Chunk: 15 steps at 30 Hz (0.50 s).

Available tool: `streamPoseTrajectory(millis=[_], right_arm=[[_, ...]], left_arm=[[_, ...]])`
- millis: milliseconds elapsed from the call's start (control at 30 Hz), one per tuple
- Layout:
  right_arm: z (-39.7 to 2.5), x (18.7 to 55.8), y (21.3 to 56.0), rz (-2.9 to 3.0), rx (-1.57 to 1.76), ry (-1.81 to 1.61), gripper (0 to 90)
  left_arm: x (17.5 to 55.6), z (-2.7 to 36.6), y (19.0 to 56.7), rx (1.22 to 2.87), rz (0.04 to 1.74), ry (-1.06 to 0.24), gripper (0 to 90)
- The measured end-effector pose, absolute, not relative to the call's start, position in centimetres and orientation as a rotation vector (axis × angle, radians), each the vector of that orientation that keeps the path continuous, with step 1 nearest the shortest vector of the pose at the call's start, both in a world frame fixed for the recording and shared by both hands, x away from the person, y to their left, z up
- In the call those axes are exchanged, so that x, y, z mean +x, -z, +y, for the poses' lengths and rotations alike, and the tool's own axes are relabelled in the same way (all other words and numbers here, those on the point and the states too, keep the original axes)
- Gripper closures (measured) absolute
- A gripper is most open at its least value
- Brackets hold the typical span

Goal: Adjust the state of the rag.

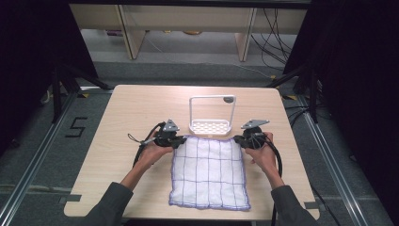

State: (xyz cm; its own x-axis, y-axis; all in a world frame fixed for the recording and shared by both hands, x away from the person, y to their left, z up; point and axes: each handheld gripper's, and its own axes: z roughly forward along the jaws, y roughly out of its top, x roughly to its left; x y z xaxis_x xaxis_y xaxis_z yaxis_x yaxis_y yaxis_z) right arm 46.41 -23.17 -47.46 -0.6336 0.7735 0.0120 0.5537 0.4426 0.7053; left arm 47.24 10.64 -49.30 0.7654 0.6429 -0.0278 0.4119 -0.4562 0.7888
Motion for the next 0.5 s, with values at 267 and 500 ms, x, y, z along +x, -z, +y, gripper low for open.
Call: streamPoseTrajectory(millis=[267,500], right_arm=[[-23.5,45.4,44.2,2.312,1.047,-1.112,86.8],[-23.6,44.2,42.2,2.284,1.000,-1.185,86.8]], left_arm=[[46.9,11.5,47.4,2.044,0.757,-0.366,84.7],[45.6,12.2,45.6,1.981,0.746,-0.376,84.7]])
